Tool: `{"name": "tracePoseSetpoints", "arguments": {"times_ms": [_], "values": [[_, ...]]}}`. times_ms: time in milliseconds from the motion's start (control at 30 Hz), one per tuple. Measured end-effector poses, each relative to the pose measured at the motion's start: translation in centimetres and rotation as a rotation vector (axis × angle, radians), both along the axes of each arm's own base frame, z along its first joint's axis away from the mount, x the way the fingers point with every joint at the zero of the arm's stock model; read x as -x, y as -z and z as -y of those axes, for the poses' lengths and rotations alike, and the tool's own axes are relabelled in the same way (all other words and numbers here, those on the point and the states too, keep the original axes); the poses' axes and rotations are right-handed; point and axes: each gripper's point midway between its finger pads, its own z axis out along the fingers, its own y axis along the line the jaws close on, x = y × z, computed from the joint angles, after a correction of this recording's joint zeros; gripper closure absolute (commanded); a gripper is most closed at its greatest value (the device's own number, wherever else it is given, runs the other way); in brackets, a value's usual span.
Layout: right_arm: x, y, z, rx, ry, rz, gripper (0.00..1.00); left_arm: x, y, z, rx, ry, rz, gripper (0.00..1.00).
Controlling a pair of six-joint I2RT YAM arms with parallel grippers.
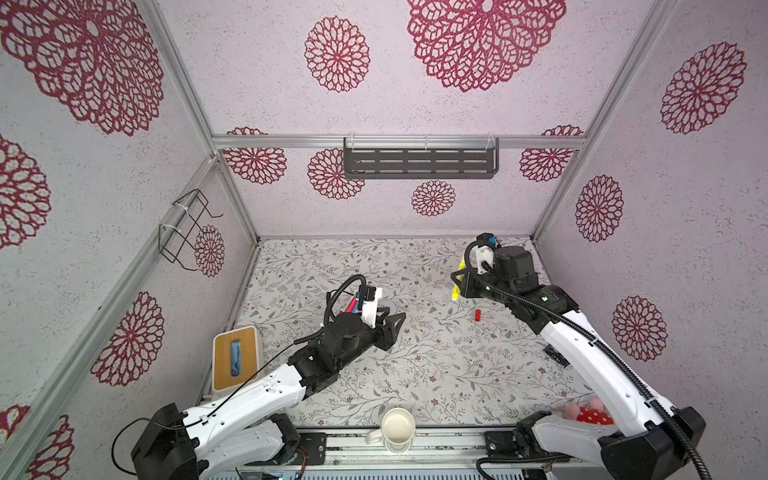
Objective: Insert the pens into the pen caps
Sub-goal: 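Pull the capped highlighter up with the right gripper while the left opens, then carry the capped highlighter farther from the robot and lay it down with the right gripper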
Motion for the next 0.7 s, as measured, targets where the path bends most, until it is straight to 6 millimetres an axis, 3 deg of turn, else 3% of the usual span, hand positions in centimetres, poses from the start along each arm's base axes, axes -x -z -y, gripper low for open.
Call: {"name": "tracePoseSetpoints", "arguments": {"times_ms": [133,400,700], "values": [[-1.3,3.0,3.7,0.077,0.108,-0.091,0.95,0.1,0.6,-0.9,-0.014,-0.027,-0.003,0.46],[-2.5,6.2,9.5,0.188,0.266,-0.189,0.96,0.0,1.5,-1.9,-0.055,-0.071,-0.028,0.46],[-3.7,10.7,12.9,0.294,0.305,-0.308,1.0,-0.4,1.5,-3.4,-0.062,-0.147,-0.014,0.4]]}}
